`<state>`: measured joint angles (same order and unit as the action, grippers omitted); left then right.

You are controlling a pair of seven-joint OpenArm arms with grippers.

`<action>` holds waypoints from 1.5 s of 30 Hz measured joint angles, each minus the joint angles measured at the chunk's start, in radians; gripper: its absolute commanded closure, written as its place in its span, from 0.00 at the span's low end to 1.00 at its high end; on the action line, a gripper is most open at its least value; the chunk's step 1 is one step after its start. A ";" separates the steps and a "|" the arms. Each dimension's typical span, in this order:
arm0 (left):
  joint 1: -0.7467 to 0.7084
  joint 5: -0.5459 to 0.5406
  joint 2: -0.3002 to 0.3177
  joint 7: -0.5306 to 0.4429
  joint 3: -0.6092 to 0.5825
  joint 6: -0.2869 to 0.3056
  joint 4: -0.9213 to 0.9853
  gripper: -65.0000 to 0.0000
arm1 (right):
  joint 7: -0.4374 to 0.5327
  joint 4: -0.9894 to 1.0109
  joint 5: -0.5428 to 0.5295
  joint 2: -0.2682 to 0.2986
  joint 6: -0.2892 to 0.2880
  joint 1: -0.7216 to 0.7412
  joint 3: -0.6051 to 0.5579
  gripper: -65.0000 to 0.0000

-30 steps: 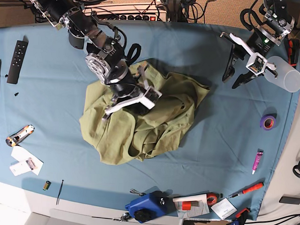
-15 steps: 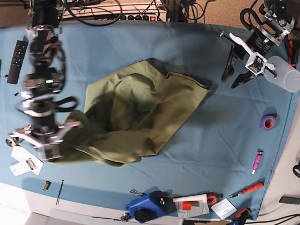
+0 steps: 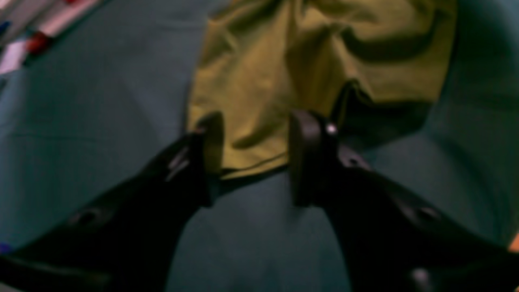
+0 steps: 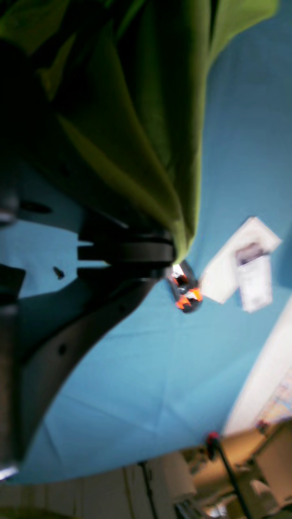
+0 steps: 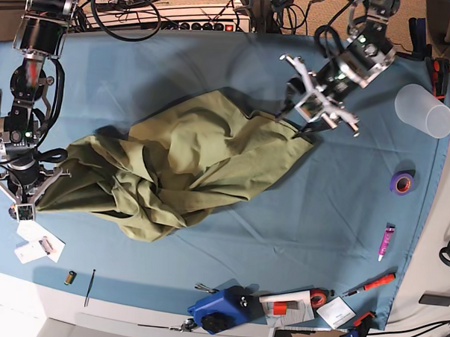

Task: Layout the t-shirt on the table in an organized manner, then fold the t-shirt properly
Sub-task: 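Drag the grasped fabric away from the shirt with the right gripper, then grasp the opposite end of the shirt with the left gripper and pull outward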

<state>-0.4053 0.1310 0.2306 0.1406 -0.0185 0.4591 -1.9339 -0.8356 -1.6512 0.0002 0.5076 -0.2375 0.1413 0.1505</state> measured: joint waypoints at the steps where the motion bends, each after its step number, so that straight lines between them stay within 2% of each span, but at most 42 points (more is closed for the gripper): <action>1: 0.013 -0.003 0.000 0.025 -0.018 -0.034 0.002 0.55 | 0.014 0.016 0.000 0.000 0.000 0.000 0.000 1.00; 6: 0.080 -0.008 0.000 0.062 -0.051 -0.152 0.042 0.55 | 0.025 0.035 0.000 0.002 0.001 0.000 0.000 1.00; 10: 0.135 -0.107 0.000 0.183 -0.051 -0.276 0.157 0.54 | 0.004 0.035 0.000 0.003 0.001 0.000 0.000 1.00; 15: 0.191 -0.280 0.000 0.268 -0.051 -0.283 0.248 0.52 | 0.002 0.035 0.000 0.002 0.001 0.000 0.000 1.00; 21: 0.198 -0.319 -0.032 0.307 -0.051 -0.284 0.249 0.53 | 0.002 0.036 0.001 0.002 0.001 0.000 0.000 1.00; 22: 0.200 -0.319 -0.041 0.309 -0.051 -0.284 0.249 0.56 | 0.001 0.035 0.001 0.002 0.002 0.000 0.000 1.00; 24: 0.199 -0.319 -0.056 0.309 -0.053 -0.283 0.249 0.69 | 0.001 0.035 0.000 0.002 0.001 0.000 0.000 1.00; 27: 0.201 -0.322 -0.053 0.272 -0.053 -0.294 0.251 0.99 | 0.001 0.035 0.001 0.002 0.001 0.000 0.000 1.00; 28: 0.207 -0.322 -0.053 0.270 -0.053 -0.323 0.251 1.00 | 0.001 0.035 0.000 0.002 0.001 0.000 0.000 1.00; 29: 0.220 -0.322 -0.053 0.272 -0.053 -0.358 0.252 1.00 | 0.001 0.035 0.000 0.002 0.001 0.000 0.000 1.00; 31: 0.263 -0.295 -0.049 0.274 -0.053 -0.387 0.254 1.00 | -0.008 0.035 0.001 0.002 0.001 0.000 0.000 1.00; 38: 0.454 -0.186 0.023 0.327 -0.053 -0.377 0.275 1.00 | -0.045 0.036 -0.001 0.002 0.001 0.000 0.000 1.00; 41: 0.525 -0.174 0.056 0.327 -0.053 -0.406 0.366 1.00 | -0.047 0.036 0.002 0.002 0.005 0.000 0.000 1.00; 45: 0.642 -0.179 0.087 0.327 -0.056 -0.389 0.544 1.00 | -0.056 0.037 0.001 0.002 0.012 0.000 0.000 1.00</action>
<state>0.2363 -0.0479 0.3180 0.4679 -0.0750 0.0696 -1.3903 -0.8913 -1.6138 0.0010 0.5095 -0.2256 0.1410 0.1501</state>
